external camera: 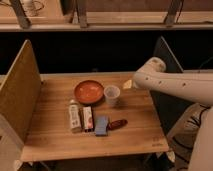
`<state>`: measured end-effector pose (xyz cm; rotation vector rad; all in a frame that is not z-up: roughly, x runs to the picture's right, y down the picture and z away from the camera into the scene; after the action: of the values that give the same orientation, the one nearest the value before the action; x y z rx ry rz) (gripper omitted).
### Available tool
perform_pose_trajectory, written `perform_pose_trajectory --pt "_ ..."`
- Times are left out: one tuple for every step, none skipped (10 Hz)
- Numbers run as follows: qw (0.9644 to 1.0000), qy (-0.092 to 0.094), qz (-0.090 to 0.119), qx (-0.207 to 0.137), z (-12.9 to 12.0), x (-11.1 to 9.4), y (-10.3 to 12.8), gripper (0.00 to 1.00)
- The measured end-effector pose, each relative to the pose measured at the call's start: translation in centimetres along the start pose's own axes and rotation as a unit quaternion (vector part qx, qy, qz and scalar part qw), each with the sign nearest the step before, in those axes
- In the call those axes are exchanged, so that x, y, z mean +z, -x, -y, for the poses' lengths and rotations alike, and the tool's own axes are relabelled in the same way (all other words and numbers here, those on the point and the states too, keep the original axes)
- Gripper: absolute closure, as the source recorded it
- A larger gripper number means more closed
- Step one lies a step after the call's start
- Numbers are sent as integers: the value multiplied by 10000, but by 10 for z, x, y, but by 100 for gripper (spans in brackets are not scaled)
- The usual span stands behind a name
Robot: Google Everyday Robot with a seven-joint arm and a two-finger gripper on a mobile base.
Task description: Place the bottle in the ceramic bowl
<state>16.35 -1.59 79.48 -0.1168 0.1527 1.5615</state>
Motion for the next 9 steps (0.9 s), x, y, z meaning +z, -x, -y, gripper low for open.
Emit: perform_pose_trajectory --pt "9997 11 157 -182 -13 -12 10 20" --pt "9988 20 309 -384 -27 -24 17 20" --pt "9977 51 399 -537 -40 -32 21 20" --pt "9963 138 438 -733 -60 -38 18 20" --pt "9943 280 389 -955 -84 -38 5 20" --pt "9931 374 324 -1068 -97 -35 -6 20" --pt "9906 550 208 -1235 -119 -30 -21 20" --pt "9877 734 133 -1378 -141 -27 -30 20" --pt "9832 940 74 -1560 -169 -26 -38 20"
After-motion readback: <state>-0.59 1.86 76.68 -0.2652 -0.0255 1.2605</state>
